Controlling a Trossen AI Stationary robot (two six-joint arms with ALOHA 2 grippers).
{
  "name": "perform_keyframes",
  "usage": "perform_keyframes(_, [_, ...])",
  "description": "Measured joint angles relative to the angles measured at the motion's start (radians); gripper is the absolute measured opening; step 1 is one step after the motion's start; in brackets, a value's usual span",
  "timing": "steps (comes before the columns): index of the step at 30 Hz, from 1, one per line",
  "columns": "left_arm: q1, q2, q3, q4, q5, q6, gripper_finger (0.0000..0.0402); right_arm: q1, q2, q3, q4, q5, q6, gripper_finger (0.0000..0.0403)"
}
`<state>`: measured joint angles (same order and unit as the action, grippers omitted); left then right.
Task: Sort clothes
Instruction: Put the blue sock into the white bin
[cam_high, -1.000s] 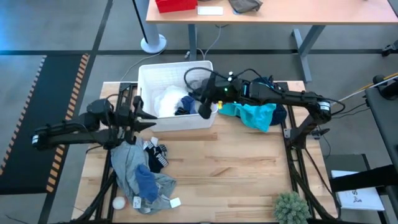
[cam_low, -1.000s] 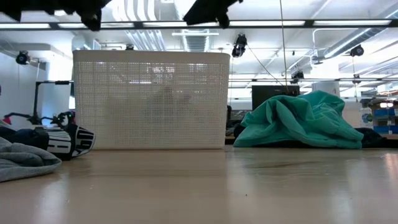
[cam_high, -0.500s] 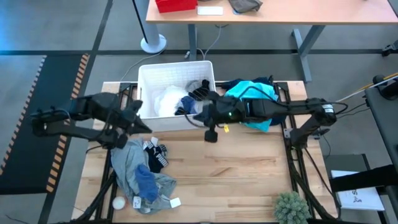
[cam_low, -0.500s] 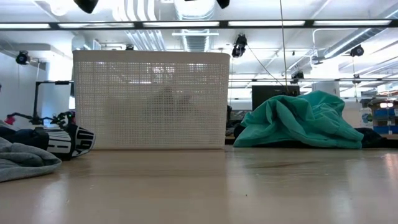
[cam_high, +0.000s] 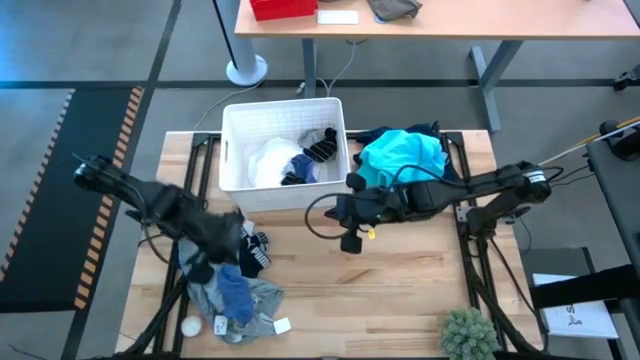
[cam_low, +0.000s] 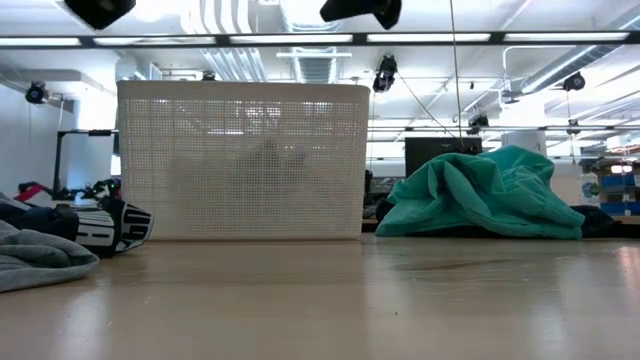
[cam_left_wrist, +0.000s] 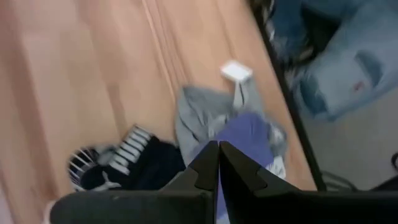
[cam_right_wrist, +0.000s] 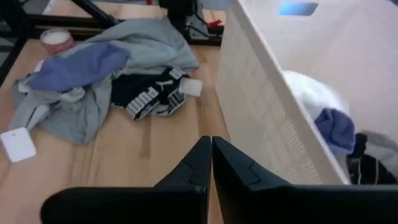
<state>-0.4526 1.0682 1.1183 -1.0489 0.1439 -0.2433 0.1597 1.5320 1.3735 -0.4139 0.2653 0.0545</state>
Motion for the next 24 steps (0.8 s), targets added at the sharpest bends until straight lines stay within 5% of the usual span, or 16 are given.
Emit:
perform_keyframes(7, [-0.089,0.176,-0.019,-0.003,-0.025,-0.119,0.0033,0.037,-0.012,-0.007,0.007,0.036,0.008,0.0000])
perform_keyframes(24, [-0.159,0.396,-0.068,-0.034,0.044,-0.304,0.0215,0.081,-0.013,-0.007,0.007,0.080,0.000,0.0000])
